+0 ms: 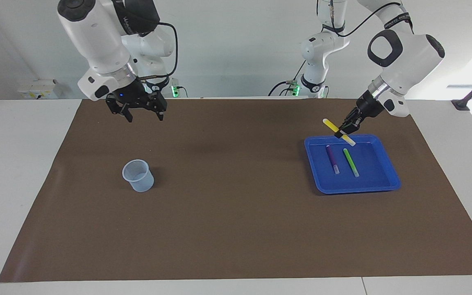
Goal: Right arm passes pens to left for tray arrangement
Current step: 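Lower the yellow pen into the tray while the right gripper withdraws, then open the left gripper to release the yellow pen in the tray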
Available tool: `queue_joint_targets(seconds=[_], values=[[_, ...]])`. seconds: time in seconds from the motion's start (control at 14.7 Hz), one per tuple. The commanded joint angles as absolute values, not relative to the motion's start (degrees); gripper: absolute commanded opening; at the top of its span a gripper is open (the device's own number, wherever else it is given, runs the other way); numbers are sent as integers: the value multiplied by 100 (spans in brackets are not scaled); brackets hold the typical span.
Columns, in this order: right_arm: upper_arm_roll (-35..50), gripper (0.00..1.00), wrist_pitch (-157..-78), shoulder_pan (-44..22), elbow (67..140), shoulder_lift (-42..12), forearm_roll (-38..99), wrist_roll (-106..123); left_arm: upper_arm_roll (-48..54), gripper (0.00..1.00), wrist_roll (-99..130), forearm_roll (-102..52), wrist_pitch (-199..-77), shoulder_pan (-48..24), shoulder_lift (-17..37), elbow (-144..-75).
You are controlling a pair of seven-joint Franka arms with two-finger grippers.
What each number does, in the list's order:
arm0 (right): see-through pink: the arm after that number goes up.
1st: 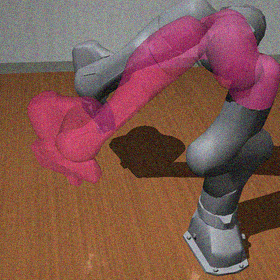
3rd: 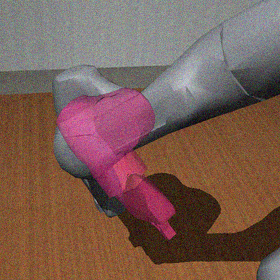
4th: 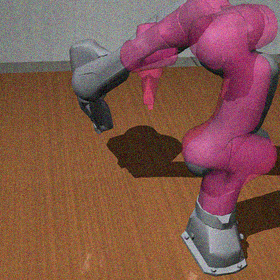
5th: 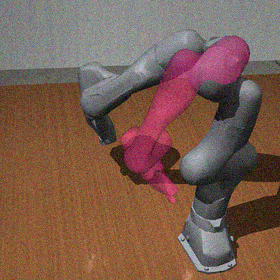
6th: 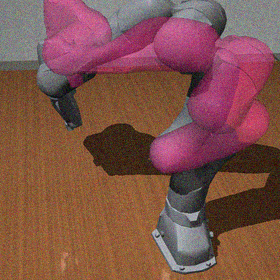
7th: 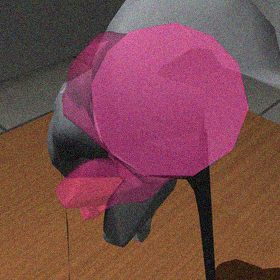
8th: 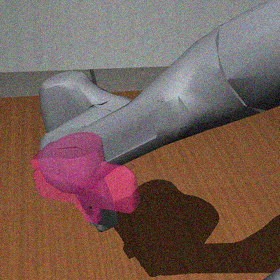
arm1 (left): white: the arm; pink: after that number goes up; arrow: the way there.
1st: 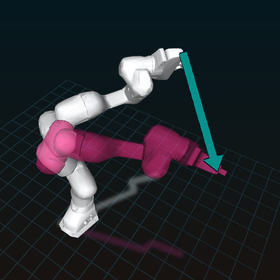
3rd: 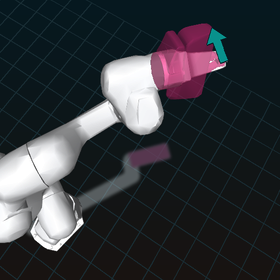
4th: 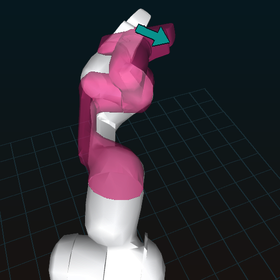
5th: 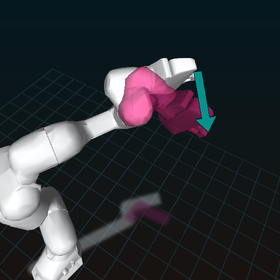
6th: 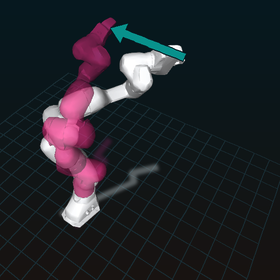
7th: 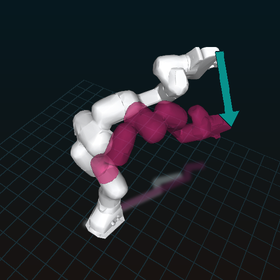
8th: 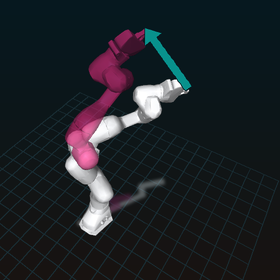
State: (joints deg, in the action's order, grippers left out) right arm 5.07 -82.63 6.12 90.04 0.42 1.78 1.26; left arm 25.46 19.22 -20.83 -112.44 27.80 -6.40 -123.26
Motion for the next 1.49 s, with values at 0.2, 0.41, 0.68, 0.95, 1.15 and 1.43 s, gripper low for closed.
queue_joint_targets(seconds=[0.2,0.41,0.68,0.95,1.15,1.43], values=[[-571,100,-8296,62,9527,466,-281,633,2566,0,-182,-723,-11600,3120,131,-12331],[-563,100,-8560,0,9650,475,-238,571,2566,0,-500,-536,-12171,3243,220,-12725],[-457,100,-8789,0,9607,440,-211,589,2558,0,-765,-432,-12647,3384,360,-12973],[-457,100,-8815,17,9615,422,-211,606,2558,0,-765,-167,-12823,3384,474,-12981],[-457,100,-8789,26,9615,431,-211,589,2566,0,-730,-167,-12920,3463,589,-12981],[-510,100,-8736,26,9615,431,-211,580,2566,0,-729,-167,-13209,3445,738,-12981]])
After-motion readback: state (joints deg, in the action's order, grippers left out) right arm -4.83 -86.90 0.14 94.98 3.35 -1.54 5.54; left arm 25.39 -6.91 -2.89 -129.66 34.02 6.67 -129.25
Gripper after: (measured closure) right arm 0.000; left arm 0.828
